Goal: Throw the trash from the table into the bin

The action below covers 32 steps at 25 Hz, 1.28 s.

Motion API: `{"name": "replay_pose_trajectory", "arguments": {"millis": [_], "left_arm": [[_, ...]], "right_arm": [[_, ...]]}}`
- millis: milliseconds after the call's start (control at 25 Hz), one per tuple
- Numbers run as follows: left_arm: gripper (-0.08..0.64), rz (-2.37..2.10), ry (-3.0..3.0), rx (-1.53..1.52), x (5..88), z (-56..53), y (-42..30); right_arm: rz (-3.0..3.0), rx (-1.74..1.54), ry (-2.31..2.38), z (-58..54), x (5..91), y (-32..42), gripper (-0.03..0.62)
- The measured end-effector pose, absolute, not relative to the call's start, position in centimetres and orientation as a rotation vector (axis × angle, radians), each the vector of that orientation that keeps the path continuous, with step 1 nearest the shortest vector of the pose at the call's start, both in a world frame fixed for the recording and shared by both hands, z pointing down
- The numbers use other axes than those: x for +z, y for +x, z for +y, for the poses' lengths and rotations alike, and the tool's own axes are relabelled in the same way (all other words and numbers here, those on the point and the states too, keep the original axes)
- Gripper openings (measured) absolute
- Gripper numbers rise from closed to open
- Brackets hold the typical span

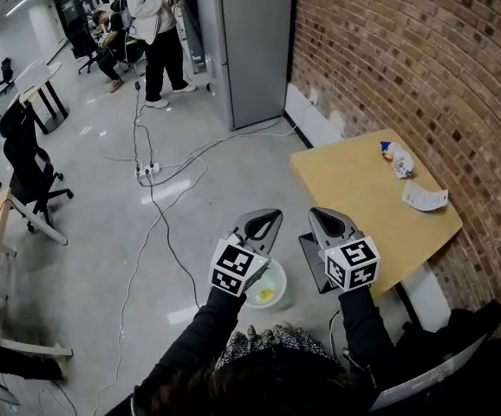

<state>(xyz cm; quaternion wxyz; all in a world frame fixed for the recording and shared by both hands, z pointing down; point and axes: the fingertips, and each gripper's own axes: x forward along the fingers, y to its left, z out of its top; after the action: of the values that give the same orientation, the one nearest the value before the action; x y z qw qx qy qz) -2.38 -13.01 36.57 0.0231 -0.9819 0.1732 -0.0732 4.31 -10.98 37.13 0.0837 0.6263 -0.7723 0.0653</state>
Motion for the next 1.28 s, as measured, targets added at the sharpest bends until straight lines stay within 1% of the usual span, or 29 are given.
{"name": "replay_pose_trajectory", "arguments": {"millis": [320, 800, 1080, 1280], "left_arm": [[0.005, 0.404, -3.05, -0.19, 35.6, -11.1, 0.4], [0.005, 0.19, -3.072, -0.175, 36.4, -8.0, 4.8], [0.005, 0.149, -3.075, -0.181, 37.0, -6.8, 8.4], [0.005, 0.143, -3.085, -0.174, 37.1, -5.6, 12.5]], "right_arm": [[-2.197, 0.185, 2.067, -7.4, 35.4, 8.6, 0.014], [-2.009, 0.167, 2.264, -2.7, 35.2, 14.1, 0.012], [-1.941, 0.203, 2.401, 0.1, 35.5, 19.8, 0.012], [-1.907, 0.197, 2.422, 1.8, 35.4, 24.3, 0.012]]}}
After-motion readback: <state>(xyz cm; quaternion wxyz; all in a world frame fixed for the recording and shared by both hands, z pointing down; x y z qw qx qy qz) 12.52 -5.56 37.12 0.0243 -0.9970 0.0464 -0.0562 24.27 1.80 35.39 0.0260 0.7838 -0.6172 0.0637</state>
